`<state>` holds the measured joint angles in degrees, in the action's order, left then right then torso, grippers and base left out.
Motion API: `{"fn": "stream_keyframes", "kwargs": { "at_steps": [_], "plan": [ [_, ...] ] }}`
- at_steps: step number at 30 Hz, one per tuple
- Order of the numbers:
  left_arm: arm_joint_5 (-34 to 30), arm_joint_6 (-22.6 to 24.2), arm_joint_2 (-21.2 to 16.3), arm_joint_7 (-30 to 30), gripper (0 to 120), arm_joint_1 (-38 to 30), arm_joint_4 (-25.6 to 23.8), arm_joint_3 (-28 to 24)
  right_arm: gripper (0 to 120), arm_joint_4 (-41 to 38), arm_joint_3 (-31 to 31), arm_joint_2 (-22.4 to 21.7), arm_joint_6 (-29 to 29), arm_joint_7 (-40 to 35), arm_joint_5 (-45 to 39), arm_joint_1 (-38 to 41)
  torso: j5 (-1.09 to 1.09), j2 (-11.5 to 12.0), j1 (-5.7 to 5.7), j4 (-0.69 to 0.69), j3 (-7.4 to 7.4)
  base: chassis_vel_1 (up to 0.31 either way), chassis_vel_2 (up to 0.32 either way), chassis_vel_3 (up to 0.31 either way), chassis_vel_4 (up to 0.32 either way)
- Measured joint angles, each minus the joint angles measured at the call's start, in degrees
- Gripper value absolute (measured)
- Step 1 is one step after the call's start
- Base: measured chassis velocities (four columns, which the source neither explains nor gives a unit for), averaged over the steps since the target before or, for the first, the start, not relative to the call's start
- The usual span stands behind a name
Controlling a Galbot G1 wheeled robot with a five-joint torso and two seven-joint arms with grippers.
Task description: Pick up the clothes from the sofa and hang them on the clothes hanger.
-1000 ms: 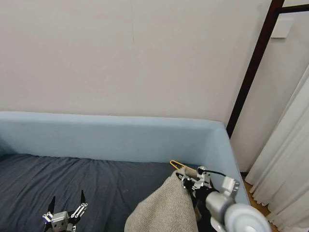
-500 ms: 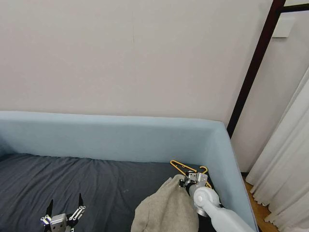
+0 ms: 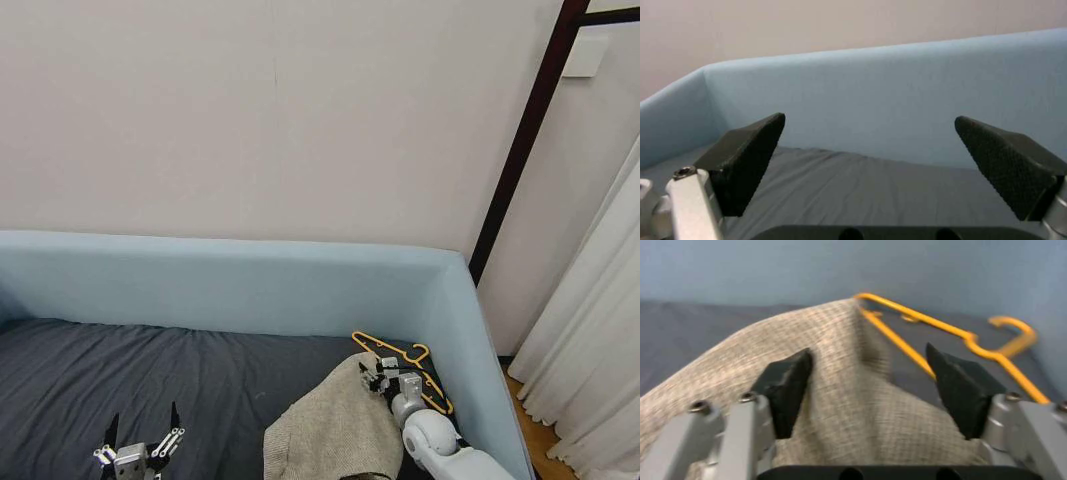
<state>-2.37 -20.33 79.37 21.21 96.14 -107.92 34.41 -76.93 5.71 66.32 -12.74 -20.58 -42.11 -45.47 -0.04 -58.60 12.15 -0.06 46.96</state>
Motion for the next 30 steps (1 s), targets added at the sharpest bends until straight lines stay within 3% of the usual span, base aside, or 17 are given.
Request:
{"fn": "stream_keyframes", "kwargs": {
  "at_steps": [6, 8, 12, 13, 16, 22, 30],
  "plan": [
    [0.0, 0.0, -0.1, 0.0, 100, -0.1, 0.1, -0.1, 88, -3.7, -1.8, -0.3, -1.2, -7.7, -9.5, 0.1, 0.0, 0.0, 0.0, 0.0, 0.0, 0.0, 0.0, 0.0, 0.0],
    [-0.1, 0.0, -0.2, 0.0, 100, -0.2, 0.4, -0.1, 97, -8.2, -2.7, -1.6, -1.4, -10.2, -14.8, -1.6, 0.0, 0.0, 0.0, 0.01, 0.0, 0.0, 0.0, 0.0, 0.0],
    [-0.4, -0.1, -0.6, 0.1, 100, -0.4, 0.6, 0.2, 100, -21.3, -4.4, -6.5, -3.7, -13.2, -22.7, -8.8, 0.02, 0.0, 0.0, -0.01, 0.0, 0.0, 0.0, 0.0, 0.0],
    [-0.4, -0.1, -0.6, 0.1, 100, -0.4, 0.6, 0.2, 100, -21.3, -4.4, -6.5, -3.7, -13.2, -22.7, -8.8, 0.02, 0.0, 0.0, -0.01, 0.0, 0.0, 0.0, 0.0, 0.0],
    [-0.5, -0.2, -0.8, 0.3, 100, -0.8, 1.1, 0.3, 100, -32.2, -5.4, -12.9, -7.0, -14.9, -27.7, -16.2, 0.0, 0.0, 0.0, -0.02, -0.01, 0.0, 0.0, 0.0, 0.0],
    [-0.3, -0.3, -0.5, 0.3, 100, -1.3, 1.6, -0.3, 100, -38.0, -6.1, -19.6, -9.3, -11.8, -25.7, -26.9, 0.0, 0.0, 0.0, -0.03, -0.01, 0.0, 0.0, 0.0, 0.0],
    [-0.2, -0.3, -0.5, 0.2, 100, -1.1, 1.1, -0.4, 96, -36.6, -4.6, -18.3, -9.2, -9.2, -21.0, -29.2, 0.01, 0.0, 0.0, 0.0, -0.01, 0.0, 0.0, 0.0, 0.0]
  ]
}}
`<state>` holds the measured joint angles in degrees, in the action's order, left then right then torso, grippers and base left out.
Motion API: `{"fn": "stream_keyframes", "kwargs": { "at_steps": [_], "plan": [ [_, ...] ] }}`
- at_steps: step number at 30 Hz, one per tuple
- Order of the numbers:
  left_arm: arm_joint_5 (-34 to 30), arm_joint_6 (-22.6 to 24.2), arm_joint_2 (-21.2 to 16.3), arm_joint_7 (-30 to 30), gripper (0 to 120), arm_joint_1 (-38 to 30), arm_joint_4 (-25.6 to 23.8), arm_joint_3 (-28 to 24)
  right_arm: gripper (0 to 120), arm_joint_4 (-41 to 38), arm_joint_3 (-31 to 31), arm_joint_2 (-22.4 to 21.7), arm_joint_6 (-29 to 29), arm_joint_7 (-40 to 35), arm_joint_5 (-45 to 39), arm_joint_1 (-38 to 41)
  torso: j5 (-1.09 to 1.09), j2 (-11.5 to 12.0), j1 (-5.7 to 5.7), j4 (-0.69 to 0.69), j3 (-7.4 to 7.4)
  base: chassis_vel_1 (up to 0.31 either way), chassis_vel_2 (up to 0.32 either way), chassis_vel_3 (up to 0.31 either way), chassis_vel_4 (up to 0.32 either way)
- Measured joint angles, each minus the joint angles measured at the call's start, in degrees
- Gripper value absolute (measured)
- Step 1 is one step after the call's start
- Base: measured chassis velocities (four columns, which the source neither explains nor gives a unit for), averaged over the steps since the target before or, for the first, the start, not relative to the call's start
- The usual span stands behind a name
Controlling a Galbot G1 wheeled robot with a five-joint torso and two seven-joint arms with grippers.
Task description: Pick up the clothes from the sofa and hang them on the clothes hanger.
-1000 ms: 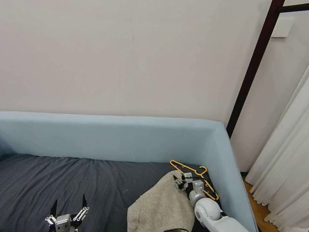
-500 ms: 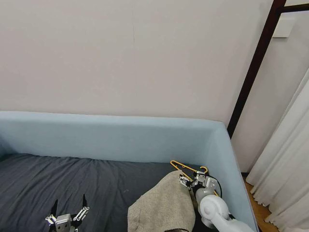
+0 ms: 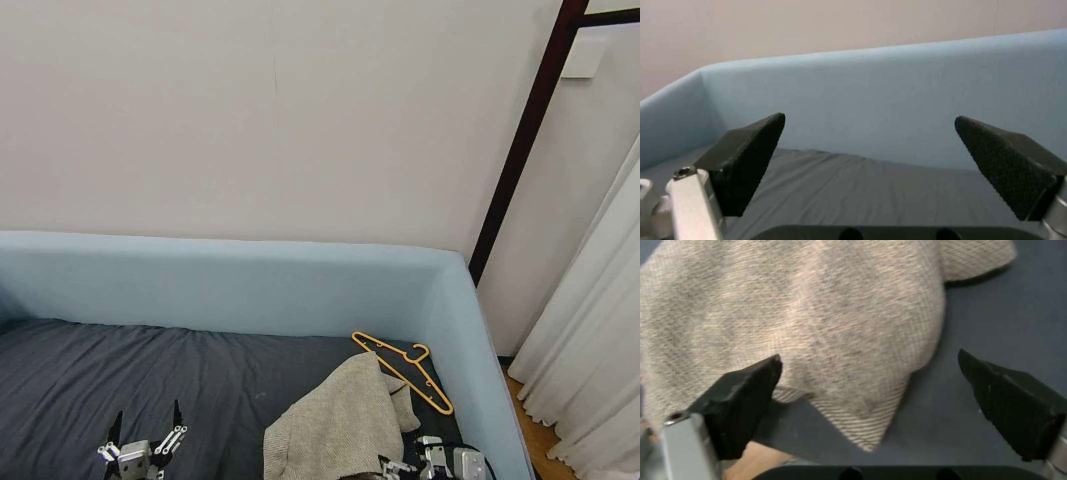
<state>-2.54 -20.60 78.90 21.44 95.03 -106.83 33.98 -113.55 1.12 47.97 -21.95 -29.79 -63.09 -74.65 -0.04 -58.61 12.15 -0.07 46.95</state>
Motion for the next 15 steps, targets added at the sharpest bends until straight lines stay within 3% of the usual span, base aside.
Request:
{"fn": "stream_keyframes", "kwargs": {
  "at_steps": [7, 15],
  "plan": [
    [-0.1, -0.4, -0.5, 0.3, 100, 0.7, -0.1, 0.8, 72, -0.3, 1.8, 1.6, 0.0, 0.4, 2.2, -1.3, -0.01, 0.0, 0.0, 0.0, 0.01, 0.0, 0.0, 0.0, 0.0],
    [0.0, -0.4, -0.3, 0.4, 100, 0.8, -0.6, 0.4, 75, 2.9, 2.5, 2.2, 2.1, 2.2, 7.0, -2.6, -0.01, 0.0, 0.0, -0.01, 0.01, 0.0, 0.0, 0.0, 0.0]
  ]
}}
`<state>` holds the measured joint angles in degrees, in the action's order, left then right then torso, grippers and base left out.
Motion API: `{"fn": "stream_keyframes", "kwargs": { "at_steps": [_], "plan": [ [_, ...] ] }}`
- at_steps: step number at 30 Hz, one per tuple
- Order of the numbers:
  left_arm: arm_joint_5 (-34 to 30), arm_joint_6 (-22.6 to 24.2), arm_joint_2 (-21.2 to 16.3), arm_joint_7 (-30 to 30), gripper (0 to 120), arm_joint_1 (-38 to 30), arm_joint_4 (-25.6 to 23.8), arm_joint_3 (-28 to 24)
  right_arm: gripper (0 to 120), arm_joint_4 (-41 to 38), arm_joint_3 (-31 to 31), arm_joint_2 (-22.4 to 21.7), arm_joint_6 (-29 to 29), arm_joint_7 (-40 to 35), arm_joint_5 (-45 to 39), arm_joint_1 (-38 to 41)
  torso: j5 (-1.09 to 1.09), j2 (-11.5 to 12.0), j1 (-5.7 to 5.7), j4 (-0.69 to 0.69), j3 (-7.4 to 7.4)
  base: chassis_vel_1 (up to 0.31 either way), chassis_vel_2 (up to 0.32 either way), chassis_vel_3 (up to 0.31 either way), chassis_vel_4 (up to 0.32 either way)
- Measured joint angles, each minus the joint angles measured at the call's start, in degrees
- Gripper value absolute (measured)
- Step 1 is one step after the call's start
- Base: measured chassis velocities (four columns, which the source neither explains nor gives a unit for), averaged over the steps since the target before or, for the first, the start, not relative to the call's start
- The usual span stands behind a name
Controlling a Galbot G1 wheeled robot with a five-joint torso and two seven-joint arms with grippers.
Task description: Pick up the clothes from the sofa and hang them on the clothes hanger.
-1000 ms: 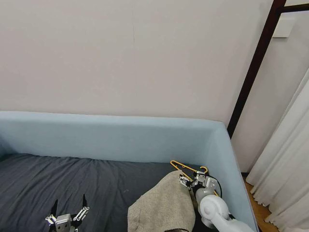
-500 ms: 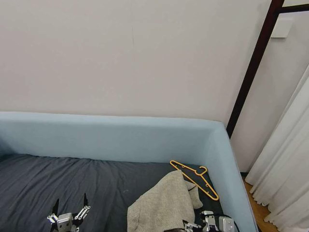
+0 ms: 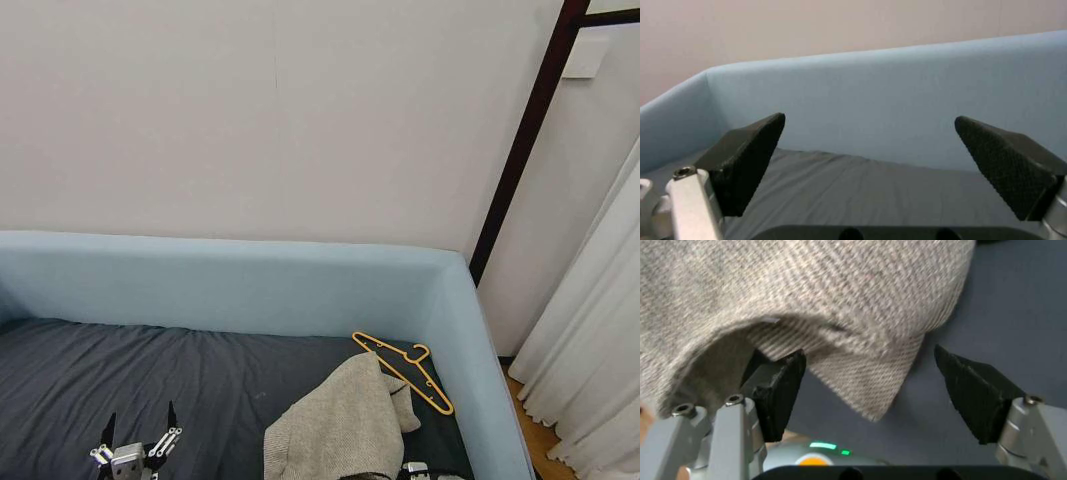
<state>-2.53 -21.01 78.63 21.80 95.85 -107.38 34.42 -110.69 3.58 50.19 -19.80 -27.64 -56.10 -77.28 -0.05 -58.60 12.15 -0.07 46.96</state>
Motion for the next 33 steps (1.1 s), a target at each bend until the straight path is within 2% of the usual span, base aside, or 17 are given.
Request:
{"fn": "stream_keyframes", "kwargs": {
  "at_steps": [5, 8, 9, 13, 14, 18, 20, 22, 27, 33],
  "plan": [
    [0.1, 0.0, 0.1, 0.0, 100, 0.0, -0.1, 0.0, 65, 0.9, -0.2, 0.6, 1.7, 0.7, 0.7, 0.5, 0.0, 0.0, 0.0, 0.0, 0.0, 0.0, 0.0, 0.0, 0.0],
    [0.2, 0.0, 0.2, 0.0, 100, 0.1, -0.1, 0.0, 49, 1.0, -0.3, 1.0, 2.5, 1.6, 0.8, 0.8, 0.0, 0.0, 0.0, 0.0, 0.0, 0.0, 0.0, 0.0, 0.0],
    [0.2, 0.0, 0.2, 0.0, 100, 0.1, -0.1, 0.0, 49, 1.0, -0.3, 1.0, 2.5, 1.6, 0.8, 0.8, 0.0, 0.0, 0.0, 0.0, 0.0, 0.0, 0.0, 0.0, 0.0],
    [0.2, 0.0, 0.3, 0.0, 100, 0.1, -0.1, 0.0, 32, 1.1, -0.2, 1.3, 3.2, 2.7, 1.1, 1.0, 0.0, 0.0, 0.0, 0.0, 0.0, 0.0, 0.0, 0.0, 0.0],
    [0.2, 0.0, 0.3, 0.0, 100, 0.1, -0.1, 0.0, 32, 1.1, -0.2, 1.3, 3.2, 2.7, 1.1, 1.0, 0.0, 0.0, 0.0, 0.0, 0.0, 0.0, 0.0, 0.0, 0.0],
    [0.3, -0.1, 0.4, 0.0, 100, 0.1, -0.1, 0.0, 14, 0.6, -0.2, 1.0, 3.3, 3.3, 1.1, 0.9, 0.0, 0.0, 0.0, 0.0, 0.0, 0.0, 0.0, 0.0, 0.0],
    [0.3, -0.1, 0.4, 0.0, 100, 0.1, -0.1, 0.0, 11, 0.4, -0.3, 0.9, 3.4, 3.5, 1.1, 0.9, 0.0, 0.0, 0.0, 0.01, 0.0, 0.0, 0.0, 0.0, 0.0],
    [0.4, -0.1, 0.5, -0.1, 100, 0.1, 0.0, 0.0, 1, -0.3, -0.4, 0.7, 3.9, 4.1, 1.1, 0.7, 0.0, 0.0, 0.0, 0.0, 0.0, 0.0, 0.0, 0.0, 0.0],
    [0.5, -0.1, 0.6, -0.1, 100, 0.0, 0.0, 0.0, 0, -3.0, -1.1, -0.3, 3.9, 4.3, 0.3, 0.1, 0.0, 0.0, 0.0, 0.0, 0.0, 0.0, 0.0, 0.0, 0.0],
    [0.5, -0.1, 0.6, -0.1, 100, 0.0, -0.2, 0.0, 0, -11.4, -3.9, -3.6, 2.0, 2.5, -3.9, 0.3, 0.01, 0.0, 0.0, 0.0, 0.0, 0.0, 0.0, 0.0, 0.0]
  ]
}}
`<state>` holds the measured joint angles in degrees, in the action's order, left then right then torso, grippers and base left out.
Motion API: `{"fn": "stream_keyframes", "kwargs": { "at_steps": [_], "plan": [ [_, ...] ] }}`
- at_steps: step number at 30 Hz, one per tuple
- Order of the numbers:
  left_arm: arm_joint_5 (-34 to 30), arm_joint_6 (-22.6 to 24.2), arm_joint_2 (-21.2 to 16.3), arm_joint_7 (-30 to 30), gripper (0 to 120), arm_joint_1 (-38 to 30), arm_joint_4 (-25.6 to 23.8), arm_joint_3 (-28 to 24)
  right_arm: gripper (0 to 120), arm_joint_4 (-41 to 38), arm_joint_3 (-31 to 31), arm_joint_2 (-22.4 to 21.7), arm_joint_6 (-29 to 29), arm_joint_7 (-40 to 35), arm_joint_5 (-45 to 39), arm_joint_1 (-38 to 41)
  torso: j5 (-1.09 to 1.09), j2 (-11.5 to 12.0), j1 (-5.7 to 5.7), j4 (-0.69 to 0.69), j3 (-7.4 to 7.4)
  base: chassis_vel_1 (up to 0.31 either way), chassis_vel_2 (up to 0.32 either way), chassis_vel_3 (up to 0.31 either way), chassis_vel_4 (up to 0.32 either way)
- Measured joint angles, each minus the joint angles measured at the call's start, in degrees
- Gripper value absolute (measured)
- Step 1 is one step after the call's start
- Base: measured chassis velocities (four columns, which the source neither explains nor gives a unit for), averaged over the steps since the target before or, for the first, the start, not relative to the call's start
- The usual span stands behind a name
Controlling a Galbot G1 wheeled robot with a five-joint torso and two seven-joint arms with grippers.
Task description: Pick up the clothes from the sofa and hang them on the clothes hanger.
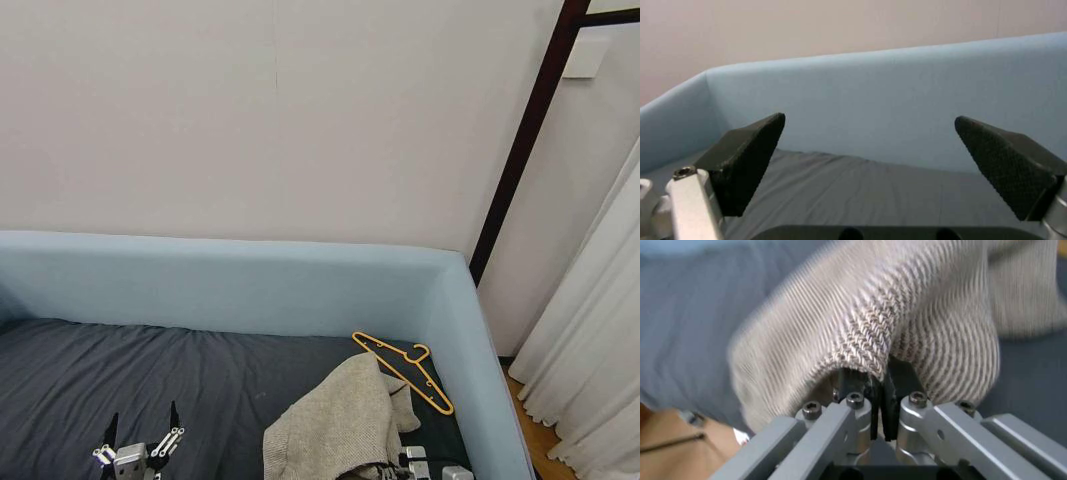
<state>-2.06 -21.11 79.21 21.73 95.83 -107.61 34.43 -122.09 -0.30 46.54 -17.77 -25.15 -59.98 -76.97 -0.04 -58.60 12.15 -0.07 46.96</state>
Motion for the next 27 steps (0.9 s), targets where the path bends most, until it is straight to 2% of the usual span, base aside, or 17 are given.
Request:
{"fn": "stream_keyframes", "kwargs": {
  "at_steps": [4, 8, 12, 16, 17, 21, 22, 27],
  "plan": [
    [0.0, 0.0, 0.1, 0.0, 100, 0.0, -0.2, 0.0, 0, -4.6, -3.1, -1.2, 1.9, 1.5, -1.6, 2.1, 0.0, 0.0, 0.01, 0.01, 0.0, 0.0, 0.0, 0.0, 0.0],
    [-0.1, -0.2, 0.4, -0.1, 100, 0.0, -0.6, -0.2, 0, -9.4, -6.5, -3.1, 8.3, 12.5, -2.1, 7.1, -0.01, 0.0, 0.01, 0.0, 0.0, 0.0, 0.0, 0.0, 0.0],
    [-0.2, -0.2, 0.5, -0.2, 100, 0.0, -0.8, -0.3, 0, -10.0, -6.8, -3.4, 10.0, 16.0, -2.2, 8.6, -0.01, 0.0, 0.01, 0.0, 0.0, 0.0, 0.0, 0.0, 0.0],
    [-0.3, -0.2, 0.6, -0.6, 100, 0.3, -1.9, -0.4, 0, -11.0, -6.9, -3.5, 14.7, 24.3, -6.6, 15.8, 0.0, 0.0, 0.01, -0.01, 0.0, 0.0, 0.0, 0.0, 0.0],
    [-0.3, -0.2, 0.6, -0.6, 100, 0.3, -1.9, -0.4, 0, -11.0, -6.9, -3.5, 14.7, 24.3, -6.6, 15.8, 0.0, 0.0, 0.01, -0.01, 0.0, 0.0, 0.0, 0.0, 0.0],
    [-0.3, -0.4, 0.6, -0.6, 100, 0.8, -2.6, 0.2, 0, -10.6, -8.4, -4.5, 16.8, 25.6, -13.6, 23.7, 0.0, 0.0, 0.0, 0.0, 0.0, 0.0, 0.0, 0.0, 0.0],
    [-0.3, -0.4, 0.6, -0.6, 100, 0.8, -2.6, 0.2, 0, -10.6, -8.4, -4.5, 16.8, 25.6, -13.6, 23.7, 0.0, 0.0, 0.0, 0.0, 0.0, 0.0, 0.0, 0.0, 0.0],
    [-0.3, -0.6, 0.6, -0.6, 100, 0.9, -2.6, 0.3, 0, -8.1, -9.5, -6.3, 16.7, 23.3, -17.3, 33.8, 0.0, 0.0, 0.01, 0.01, 0.01, 0.0, 0.0, 0.0, 0.0]
  ]
}}
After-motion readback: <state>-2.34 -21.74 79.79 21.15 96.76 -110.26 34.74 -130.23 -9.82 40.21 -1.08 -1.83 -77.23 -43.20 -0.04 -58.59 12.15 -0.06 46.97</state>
